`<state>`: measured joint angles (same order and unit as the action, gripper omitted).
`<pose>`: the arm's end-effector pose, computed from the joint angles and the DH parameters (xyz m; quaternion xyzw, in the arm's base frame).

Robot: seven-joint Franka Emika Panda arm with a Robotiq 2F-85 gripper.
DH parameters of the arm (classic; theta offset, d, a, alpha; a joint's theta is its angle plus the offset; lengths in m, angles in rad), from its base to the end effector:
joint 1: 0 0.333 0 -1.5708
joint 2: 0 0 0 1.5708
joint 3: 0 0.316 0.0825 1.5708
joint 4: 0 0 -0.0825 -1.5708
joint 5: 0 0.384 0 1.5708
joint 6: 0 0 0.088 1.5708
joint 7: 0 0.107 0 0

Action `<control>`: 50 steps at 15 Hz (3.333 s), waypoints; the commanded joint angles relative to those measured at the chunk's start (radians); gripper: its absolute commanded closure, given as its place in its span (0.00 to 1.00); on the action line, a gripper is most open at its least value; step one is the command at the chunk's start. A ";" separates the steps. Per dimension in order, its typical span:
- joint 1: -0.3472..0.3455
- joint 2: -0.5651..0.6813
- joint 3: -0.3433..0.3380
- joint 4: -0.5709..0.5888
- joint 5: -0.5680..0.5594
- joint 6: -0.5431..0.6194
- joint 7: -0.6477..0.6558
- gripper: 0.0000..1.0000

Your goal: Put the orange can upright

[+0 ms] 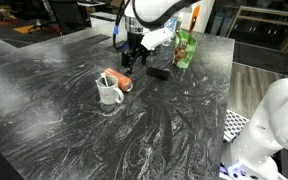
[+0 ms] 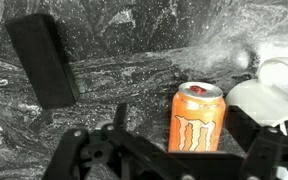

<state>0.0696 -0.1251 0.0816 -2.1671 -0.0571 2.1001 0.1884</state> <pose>0.5106 0.0759 0.4542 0.9991 -0.0051 0.0334 0.0248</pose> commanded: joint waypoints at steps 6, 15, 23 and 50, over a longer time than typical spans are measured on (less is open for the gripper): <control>0.001 0.002 0.020 -0.079 -0.033 0.176 0.102 0.00; 0.004 0.084 0.010 -0.090 0.010 0.350 0.040 0.00; -0.002 0.121 0.003 -0.081 -0.054 0.332 0.114 0.00; 0.010 0.186 -0.015 -0.035 -0.058 0.169 -0.148 0.00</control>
<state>0.0758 0.0031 0.0553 -2.2507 -0.1053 2.2957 0.1348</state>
